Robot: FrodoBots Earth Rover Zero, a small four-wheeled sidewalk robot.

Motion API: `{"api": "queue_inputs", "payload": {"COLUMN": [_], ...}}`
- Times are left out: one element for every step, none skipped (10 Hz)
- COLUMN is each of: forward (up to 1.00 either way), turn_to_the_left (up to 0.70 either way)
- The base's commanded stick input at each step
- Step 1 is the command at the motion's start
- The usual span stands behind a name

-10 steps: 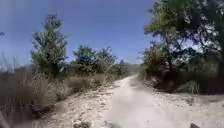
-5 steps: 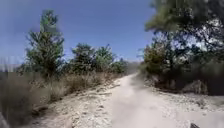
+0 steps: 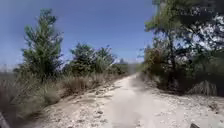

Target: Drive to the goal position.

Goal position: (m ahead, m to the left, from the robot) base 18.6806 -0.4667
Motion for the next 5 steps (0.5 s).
{"api": "queue_inputs", "payload": {"forward": [0.45,0.45,0.45,0.45,0.45], "turn_to_the_left": [0.02,0.02,0.02,0.02,0.02]}}
